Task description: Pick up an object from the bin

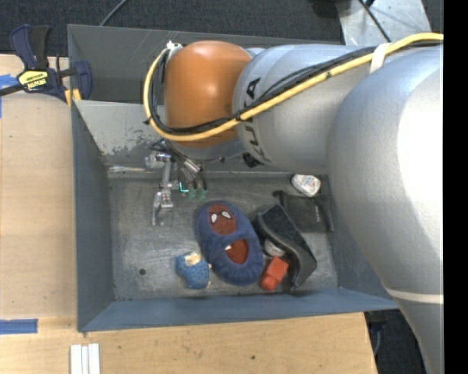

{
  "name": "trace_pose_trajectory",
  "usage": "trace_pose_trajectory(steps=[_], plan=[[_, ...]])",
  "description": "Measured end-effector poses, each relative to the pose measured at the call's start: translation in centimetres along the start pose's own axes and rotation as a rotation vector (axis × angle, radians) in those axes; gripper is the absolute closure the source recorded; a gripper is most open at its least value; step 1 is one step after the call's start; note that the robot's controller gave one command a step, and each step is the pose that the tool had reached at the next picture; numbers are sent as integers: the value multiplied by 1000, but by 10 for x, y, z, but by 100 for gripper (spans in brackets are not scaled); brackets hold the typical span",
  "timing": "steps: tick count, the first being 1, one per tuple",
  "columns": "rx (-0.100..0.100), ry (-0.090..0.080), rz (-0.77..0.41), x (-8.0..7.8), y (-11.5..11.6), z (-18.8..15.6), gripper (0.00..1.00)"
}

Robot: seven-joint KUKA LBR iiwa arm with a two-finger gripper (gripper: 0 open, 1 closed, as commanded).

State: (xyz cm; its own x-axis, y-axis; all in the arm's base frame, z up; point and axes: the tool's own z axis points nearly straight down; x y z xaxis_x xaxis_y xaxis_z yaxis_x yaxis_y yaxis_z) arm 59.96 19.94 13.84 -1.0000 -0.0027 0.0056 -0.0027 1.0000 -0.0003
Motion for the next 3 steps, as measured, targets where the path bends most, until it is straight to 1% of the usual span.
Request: trace_pose_trajectory(steps=[1, 2, 3], plan=[[-5, -10, 133, 22, -62, 63, 0], [-1, -6, 118, 48, -131, 59, 0], [-5, -12, 112, 45, -126, 58, 100]])
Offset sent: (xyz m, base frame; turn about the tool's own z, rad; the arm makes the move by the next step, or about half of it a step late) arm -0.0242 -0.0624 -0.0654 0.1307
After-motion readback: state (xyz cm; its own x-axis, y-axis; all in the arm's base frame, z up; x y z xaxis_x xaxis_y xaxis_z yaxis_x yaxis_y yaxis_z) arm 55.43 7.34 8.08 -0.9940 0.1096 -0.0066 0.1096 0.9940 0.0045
